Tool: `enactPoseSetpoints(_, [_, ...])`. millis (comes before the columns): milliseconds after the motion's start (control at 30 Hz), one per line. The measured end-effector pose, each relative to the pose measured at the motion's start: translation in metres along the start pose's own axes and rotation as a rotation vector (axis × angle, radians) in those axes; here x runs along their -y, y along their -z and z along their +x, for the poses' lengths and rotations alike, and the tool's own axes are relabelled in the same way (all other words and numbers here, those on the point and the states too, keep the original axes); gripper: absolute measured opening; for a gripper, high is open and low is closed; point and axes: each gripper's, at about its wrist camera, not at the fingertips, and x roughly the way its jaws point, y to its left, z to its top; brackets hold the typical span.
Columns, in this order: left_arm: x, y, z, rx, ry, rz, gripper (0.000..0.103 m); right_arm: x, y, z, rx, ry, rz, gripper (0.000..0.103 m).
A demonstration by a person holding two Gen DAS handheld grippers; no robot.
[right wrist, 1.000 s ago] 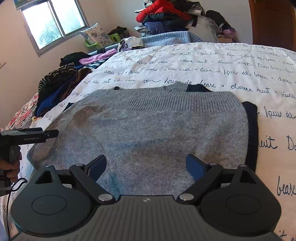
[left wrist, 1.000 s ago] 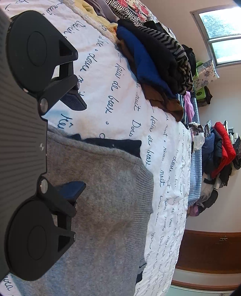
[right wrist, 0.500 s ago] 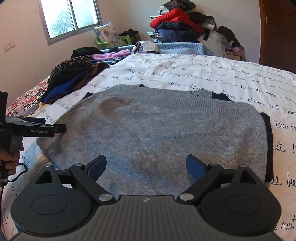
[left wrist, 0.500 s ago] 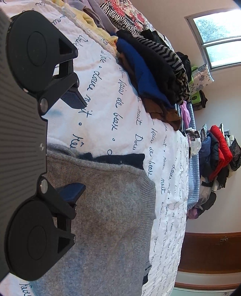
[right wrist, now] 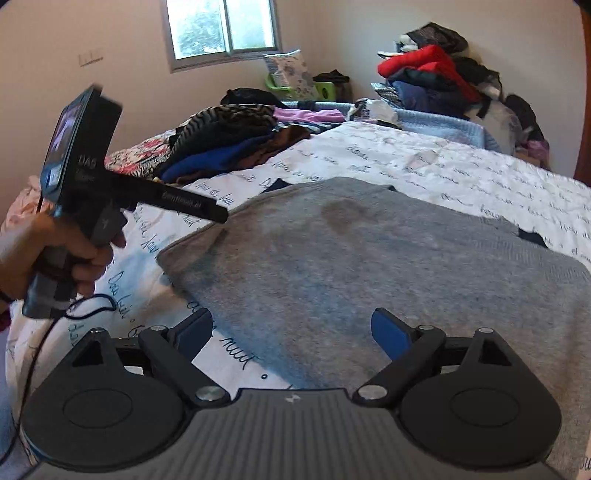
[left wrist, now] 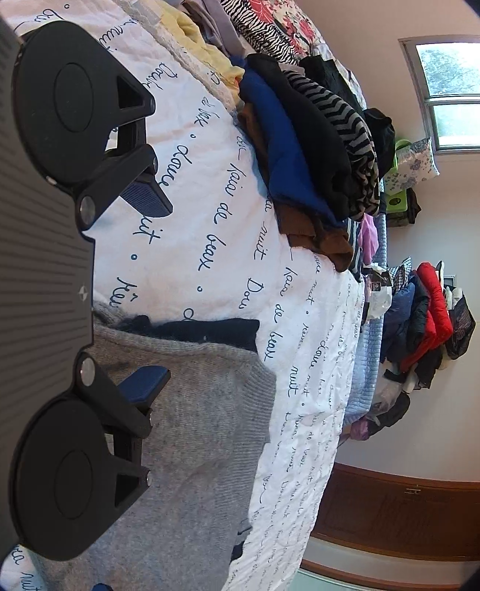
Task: Fold small clothes
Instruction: 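Move the left tool to the sweater side edge while the right tool hovers over the sweater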
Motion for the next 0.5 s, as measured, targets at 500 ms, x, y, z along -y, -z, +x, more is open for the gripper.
enactPoseSetpoints(500, [0.018, -0.007, 0.006, -0.013, -0.121, 0.057, 0.088, -0.066, 0.025, 0.017, 0.038, 0.23, -0.306, 0.094])
